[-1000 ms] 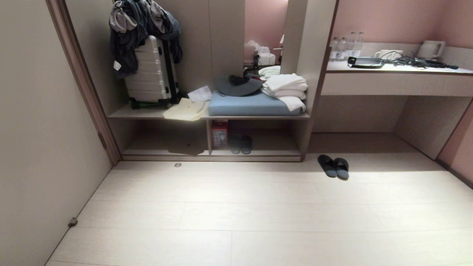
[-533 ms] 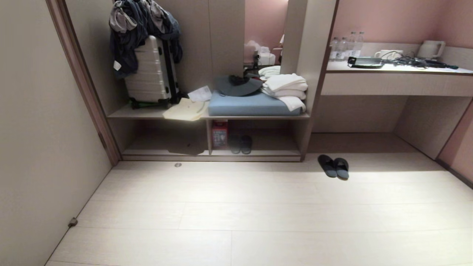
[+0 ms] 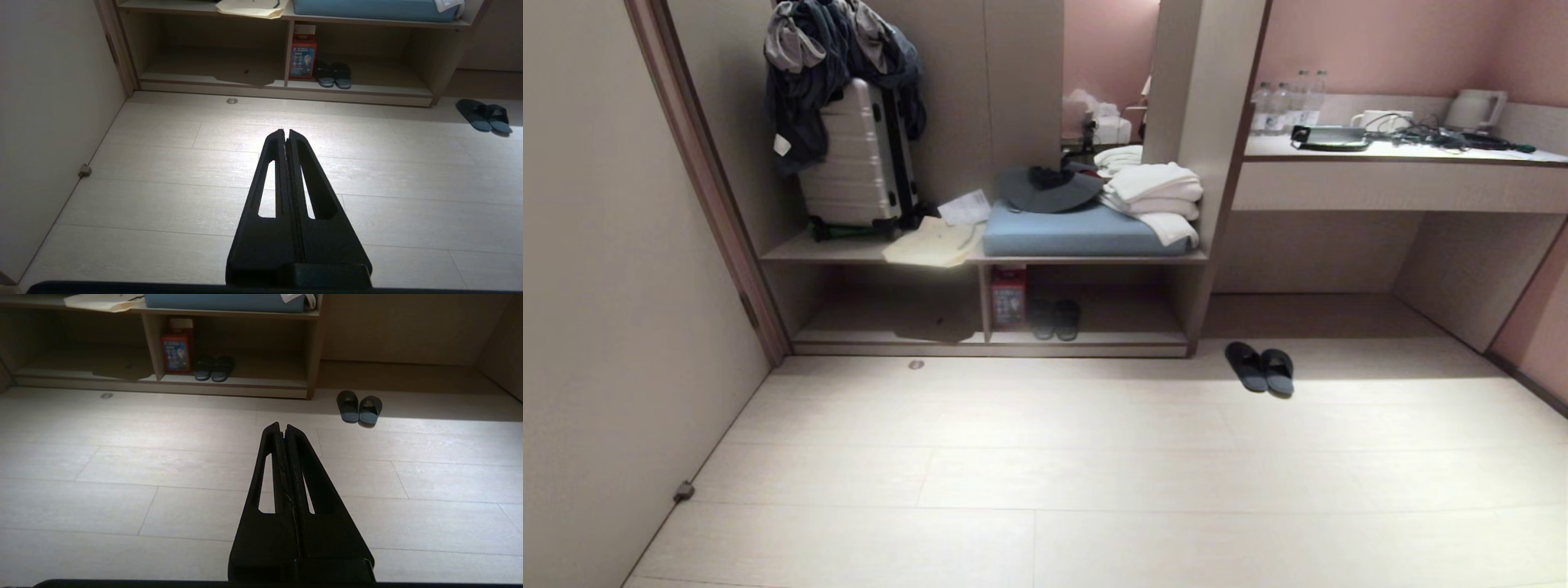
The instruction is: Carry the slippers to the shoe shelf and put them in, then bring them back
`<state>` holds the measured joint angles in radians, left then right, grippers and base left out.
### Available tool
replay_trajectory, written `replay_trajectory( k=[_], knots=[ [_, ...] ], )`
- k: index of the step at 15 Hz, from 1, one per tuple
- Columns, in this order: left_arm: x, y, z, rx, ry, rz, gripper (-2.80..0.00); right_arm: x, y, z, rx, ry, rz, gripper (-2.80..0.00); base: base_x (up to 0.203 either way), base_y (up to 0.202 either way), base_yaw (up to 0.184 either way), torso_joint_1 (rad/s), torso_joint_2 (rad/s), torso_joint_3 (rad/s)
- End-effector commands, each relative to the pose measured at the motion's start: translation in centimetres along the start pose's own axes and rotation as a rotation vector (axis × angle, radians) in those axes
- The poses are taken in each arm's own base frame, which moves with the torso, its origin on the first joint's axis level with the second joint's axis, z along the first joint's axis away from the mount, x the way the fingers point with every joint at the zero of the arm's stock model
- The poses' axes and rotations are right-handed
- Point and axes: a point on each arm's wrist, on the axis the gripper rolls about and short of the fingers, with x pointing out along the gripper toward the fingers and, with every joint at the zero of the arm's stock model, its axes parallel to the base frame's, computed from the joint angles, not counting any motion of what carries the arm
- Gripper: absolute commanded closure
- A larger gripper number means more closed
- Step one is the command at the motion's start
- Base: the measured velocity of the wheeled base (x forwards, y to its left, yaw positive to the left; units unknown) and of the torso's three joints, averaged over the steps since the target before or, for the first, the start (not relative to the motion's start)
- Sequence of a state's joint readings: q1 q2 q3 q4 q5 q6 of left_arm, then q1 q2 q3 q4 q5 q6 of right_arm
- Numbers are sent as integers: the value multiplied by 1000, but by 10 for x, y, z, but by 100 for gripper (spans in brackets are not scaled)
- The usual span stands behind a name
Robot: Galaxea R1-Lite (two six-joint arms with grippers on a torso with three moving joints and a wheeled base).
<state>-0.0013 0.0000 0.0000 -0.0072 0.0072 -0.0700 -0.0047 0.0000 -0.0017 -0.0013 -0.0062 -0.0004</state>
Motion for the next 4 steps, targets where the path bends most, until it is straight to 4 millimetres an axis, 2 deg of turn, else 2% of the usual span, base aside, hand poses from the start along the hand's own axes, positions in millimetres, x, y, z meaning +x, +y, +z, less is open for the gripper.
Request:
replay_trajectory(
  k=[1,4],
  knots=[
    [0,0,0,-1,1,0,0,0,0,0,-3,1,2,0,0,0,0,0,0,0],
    [0,0,0,-1,1,0,0,0,0,0,-4,1,0,0,0,0,0,0,0,0]
  ],
)
